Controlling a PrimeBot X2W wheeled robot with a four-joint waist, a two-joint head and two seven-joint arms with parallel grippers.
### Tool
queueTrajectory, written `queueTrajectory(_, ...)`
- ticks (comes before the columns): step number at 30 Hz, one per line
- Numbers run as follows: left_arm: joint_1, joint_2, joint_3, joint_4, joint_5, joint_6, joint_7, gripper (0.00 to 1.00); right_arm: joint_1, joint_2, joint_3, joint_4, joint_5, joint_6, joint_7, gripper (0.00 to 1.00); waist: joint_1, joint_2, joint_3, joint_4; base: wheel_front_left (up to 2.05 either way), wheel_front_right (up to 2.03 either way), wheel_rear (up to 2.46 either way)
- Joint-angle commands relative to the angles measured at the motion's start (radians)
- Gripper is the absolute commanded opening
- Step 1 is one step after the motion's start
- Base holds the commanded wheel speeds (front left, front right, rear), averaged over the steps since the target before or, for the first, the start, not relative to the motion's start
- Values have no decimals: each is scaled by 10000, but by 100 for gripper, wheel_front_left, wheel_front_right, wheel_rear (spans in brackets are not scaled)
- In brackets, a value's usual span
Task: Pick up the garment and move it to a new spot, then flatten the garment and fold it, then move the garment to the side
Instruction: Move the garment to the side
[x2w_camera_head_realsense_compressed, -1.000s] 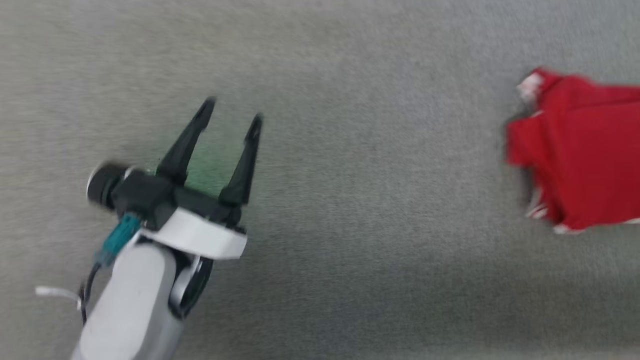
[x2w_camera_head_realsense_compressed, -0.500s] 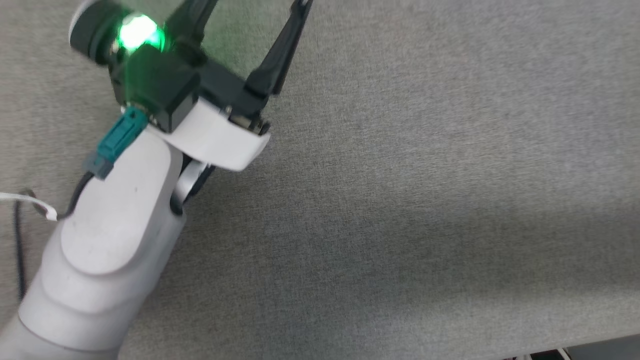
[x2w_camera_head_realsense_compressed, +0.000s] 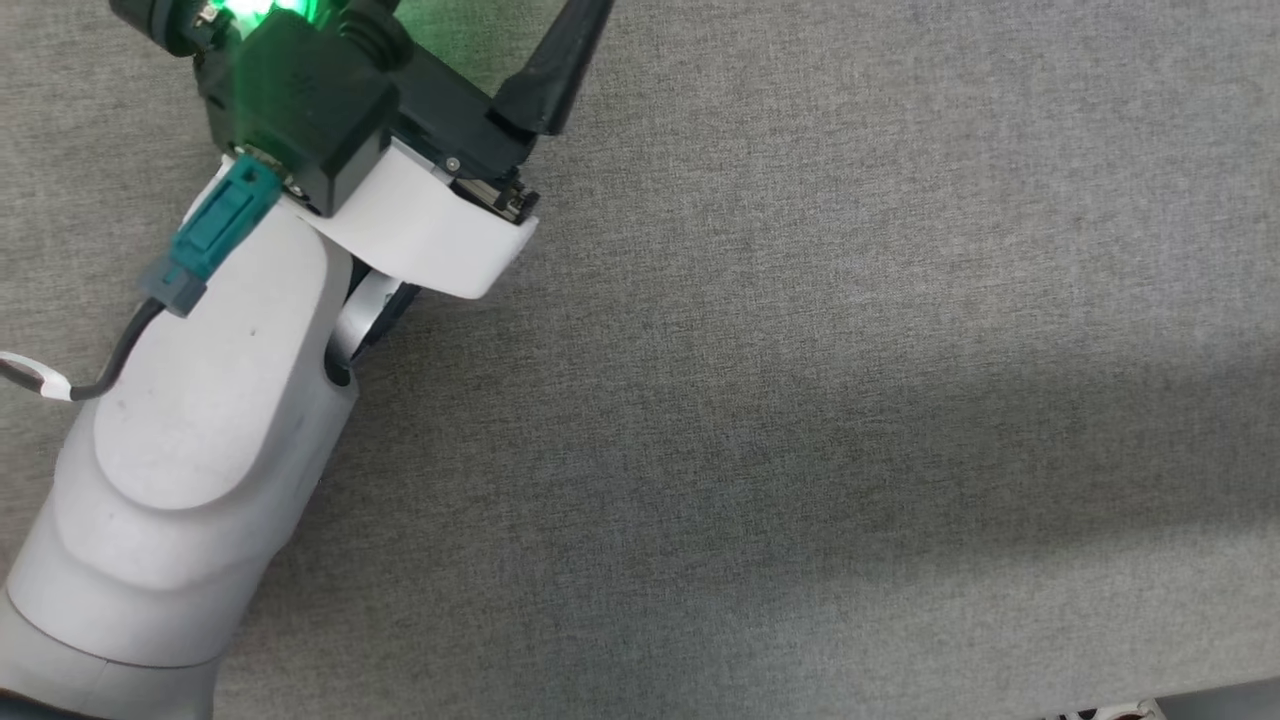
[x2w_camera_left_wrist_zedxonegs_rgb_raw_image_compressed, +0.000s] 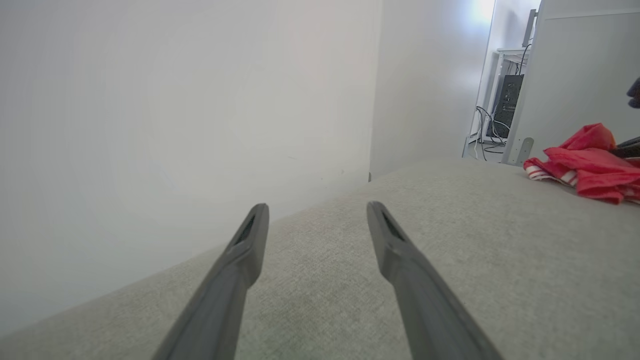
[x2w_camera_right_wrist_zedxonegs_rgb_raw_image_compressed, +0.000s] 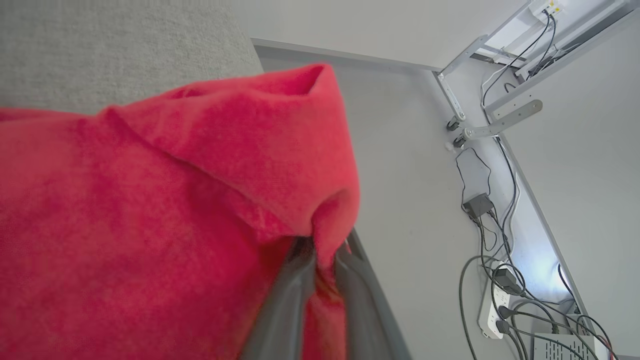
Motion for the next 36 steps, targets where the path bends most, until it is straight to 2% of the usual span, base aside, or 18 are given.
queueTrajectory(1, 66, 29, 83, 16, 63, 26, -21, 100, -183, 89, 41, 171, -124, -4, -151, 84, 0, 0, -65, 23, 0, 0, 0)
queueTrajectory(2, 124, 11, 129, 18, 66, 26, -21, 100, -255, 142, 108, 245, -206, -4, -226, 100, 0, 0, -137, 36, 0, 0, 0)
queueTrajectory(9, 1129, -295, 728, 40, 110, 26, -21, 100, -373, 357, 772, 304, -658, -4, -797, 100, 0, 0, -1270, 245, 0, 0, 0)
queueTrajectory(14, 2653, -628, 1448, 175, -8, 26, -21, 100, 184, 1014, 1557, -294, -617, -4, -1097, 100, 0, 0, -2581, 526, 0, 0, 0)
queueTrajectory(17, 3787, -885, 1876, 331, -34, 26, -21, 100, 744, 1619, 1964, -722, -355, -4, -1332, 100, 0, 0, -3448, 776, 0, 0, 0)
queueTrajectory(21, 5196, -1167, 2327, 532, -111, 26, -19, 100, 1582, 2000, 2253, -1222, -105, -4, -1679, 100, 0, 0, -4470, 1190, 0, 0, 0)
queueTrajectory(29, 7141, -1437, 3099, 1014, -450, 26, -19, 100, 3313, 2790, 1770, -2280, 114, -4, -1975, 100, 0, 0, -5927, 1880, 0, 0, 0)
queueTrajectory(36, 8302, -1665, 3694, 1416, -603, 26, -21, 100, 5082, 3737, 455, -3772, -816, -4, -1978, 100, 0, 0, -6877, 2290, 0, 0, 0)
